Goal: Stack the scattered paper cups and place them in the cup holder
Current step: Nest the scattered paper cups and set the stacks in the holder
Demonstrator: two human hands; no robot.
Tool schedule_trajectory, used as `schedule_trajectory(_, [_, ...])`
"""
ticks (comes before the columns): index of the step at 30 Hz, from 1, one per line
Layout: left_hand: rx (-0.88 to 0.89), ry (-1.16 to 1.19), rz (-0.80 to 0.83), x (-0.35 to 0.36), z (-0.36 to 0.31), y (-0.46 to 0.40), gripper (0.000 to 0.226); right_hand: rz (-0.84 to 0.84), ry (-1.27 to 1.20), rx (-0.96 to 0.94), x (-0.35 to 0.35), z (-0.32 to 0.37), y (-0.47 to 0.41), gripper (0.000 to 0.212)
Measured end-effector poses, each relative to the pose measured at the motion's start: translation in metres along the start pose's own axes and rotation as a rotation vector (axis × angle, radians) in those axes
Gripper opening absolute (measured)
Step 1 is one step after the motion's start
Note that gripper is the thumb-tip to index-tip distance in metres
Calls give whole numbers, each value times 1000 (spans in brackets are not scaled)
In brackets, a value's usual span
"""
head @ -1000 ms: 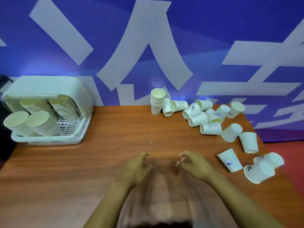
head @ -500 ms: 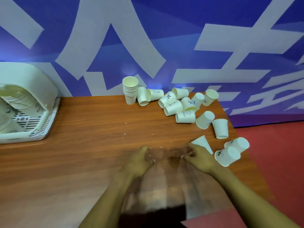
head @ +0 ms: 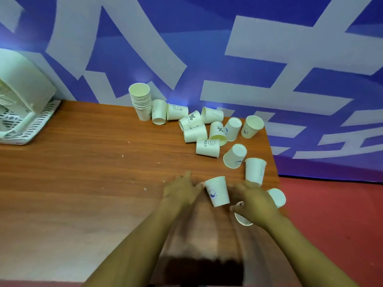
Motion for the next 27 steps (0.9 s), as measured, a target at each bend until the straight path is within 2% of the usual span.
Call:
schedule_trajectory(4, [-67, -41, 7, 30, -33, -17, 66, 133, 236, -57, 8, -28, 6, 71])
schedule_trajectory(10, [-124, 24, 30, 61, -43, -31, 67, 199, 116, -57, 32, -53, 3, 69])
schedule_trajectory(15, [-88, 142, 6, 65, -49, -31, 64, 178, 59, -91, 39, -55, -1, 68])
schedule_trajectory(20, [-40, 200, -6, 54, -42, -24, 85, 178, -25, 0, 29, -49, -1, 57])
schedule_trajectory(24, [-26, 178, -69, 26, -30, -19, 94, 72, -161, 132, 13, -30, 1, 49])
schedule_trajectory(27, [19, 209, -143, -9, -11, -8, 88, -21, -184, 183, -2, -5, -1, 43])
Point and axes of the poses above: each hand's wrist, its own y-axis away from the middle knuckle, its own x-axis out of the palm, z = x × y, the point moved 2 cm from there along -y, towards the middle knuckle, and after that the axes turned 2 degrees about -z, right-handed, at the moved point
